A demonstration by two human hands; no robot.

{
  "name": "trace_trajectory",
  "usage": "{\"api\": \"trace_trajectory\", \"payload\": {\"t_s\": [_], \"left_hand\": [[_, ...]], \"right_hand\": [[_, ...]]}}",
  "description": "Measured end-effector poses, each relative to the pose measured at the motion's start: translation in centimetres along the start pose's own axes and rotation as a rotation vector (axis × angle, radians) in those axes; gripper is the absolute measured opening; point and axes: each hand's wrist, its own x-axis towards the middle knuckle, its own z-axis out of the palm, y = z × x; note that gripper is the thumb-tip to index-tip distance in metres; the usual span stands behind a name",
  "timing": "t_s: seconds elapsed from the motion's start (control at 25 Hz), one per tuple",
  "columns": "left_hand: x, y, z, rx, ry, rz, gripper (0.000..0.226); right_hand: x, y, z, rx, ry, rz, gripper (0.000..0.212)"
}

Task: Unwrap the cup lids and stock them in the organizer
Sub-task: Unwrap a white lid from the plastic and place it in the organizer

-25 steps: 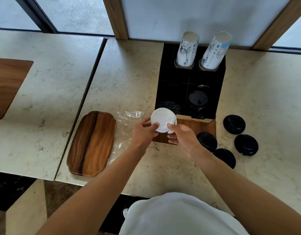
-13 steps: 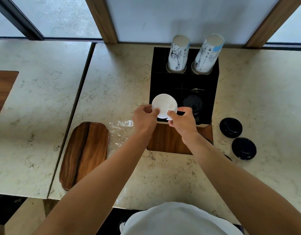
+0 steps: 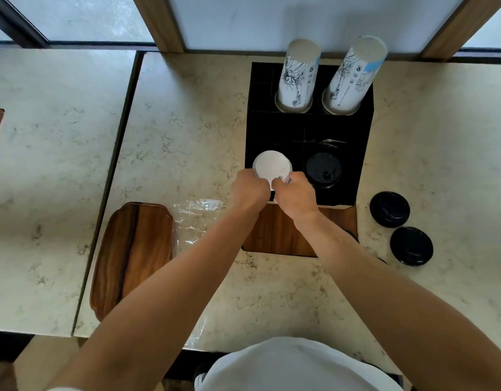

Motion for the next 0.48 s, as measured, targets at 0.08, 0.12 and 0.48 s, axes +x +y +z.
{"api": "trace_trajectory", "payload": {"t_s": [0.08, 0.12, 0.48], "left_hand": [[0.4, 0.2, 0.3, -0.028, -0.039, -0.023, 0.028], [0.5, 0.2, 0.4, -0.035, -0.046, -0.027, 0.029], [1.9, -0.1, 1.5, 0.014, -0.122, -0.129, 0.038]], "right_hand": [[0.5, -0.4, 0.1, 0.078, -0.082, 0.098, 0.045], [0.7, -0.6, 0.1, 0.095, -0.116, 0.143, 0.044], [1.7, -0.3, 1.0, 0.140, -0.224, 0.214, 0.051]]}}
